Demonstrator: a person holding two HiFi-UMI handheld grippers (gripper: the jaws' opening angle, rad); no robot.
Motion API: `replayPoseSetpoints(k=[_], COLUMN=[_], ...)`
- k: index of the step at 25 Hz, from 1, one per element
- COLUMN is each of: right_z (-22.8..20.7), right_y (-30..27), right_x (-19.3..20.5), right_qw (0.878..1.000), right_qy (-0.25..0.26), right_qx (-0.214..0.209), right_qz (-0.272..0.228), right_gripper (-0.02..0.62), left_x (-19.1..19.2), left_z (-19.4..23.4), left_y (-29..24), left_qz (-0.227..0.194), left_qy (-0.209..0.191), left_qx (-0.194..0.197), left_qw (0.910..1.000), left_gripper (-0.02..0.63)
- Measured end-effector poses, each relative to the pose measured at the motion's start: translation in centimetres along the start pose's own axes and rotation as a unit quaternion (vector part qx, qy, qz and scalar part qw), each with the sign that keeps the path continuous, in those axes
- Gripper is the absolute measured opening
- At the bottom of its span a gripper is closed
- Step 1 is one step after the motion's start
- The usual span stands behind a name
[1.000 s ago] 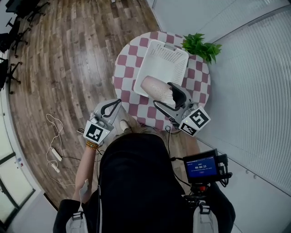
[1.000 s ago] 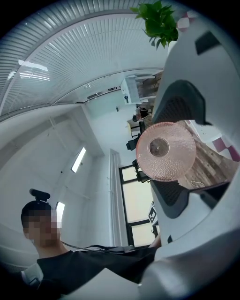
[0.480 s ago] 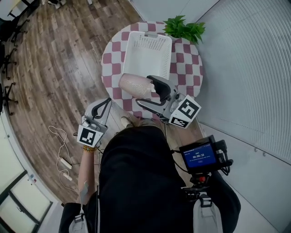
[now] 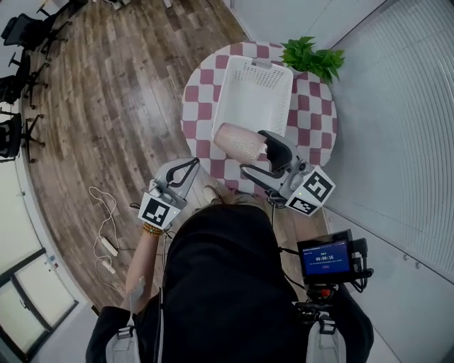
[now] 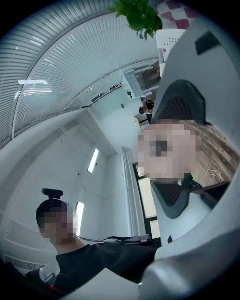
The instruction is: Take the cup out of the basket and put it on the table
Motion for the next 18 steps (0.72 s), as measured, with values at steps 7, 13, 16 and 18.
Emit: replayPoseSetpoints(k=[7,13,16,18], right_z=[0.6,0.6,0.6,0.4], right_y=[0.0,-0.1,0.0,0.0], right_x=[0.6,1.3,1.6,1.9], right_qw=[1.000,1.000,1.000,1.000], right_qy=[-0.002,-0.005,-0.010,-0.010], right_qx=[-0.011,-0.019,-0.029,-0.029], right_qz=[-0.003,0.004,0.002,0.004], right_gripper=[0.380,0.382,0.382,0.380], left_x=[-0.9,-1.0,-1.0,-1.1], left_z=[0.0,0.0,-0.1,-0.1], left_y=[0.1,0.1,0.1,0.0], left_qz=[-0.013,-0.014,-0.015,-0.017], left_qy=[-0.009,0.005,-0.009,-0.011], left_qx=[0.000,-0.008,-0.005,-0.006], left_qw=[0.9999,0.9999,0.9998,0.9998], left_gripper=[0.002,0.002,0.002,0.002])
Point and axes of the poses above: the fingertips, and each gripper's own axes: y backward along the fingers, z to its left, x out of its underside, the point moved 5 cm from there along y, backward along the fingers, and after that the axes turned 1 degree about y, right-handed, at the moved point
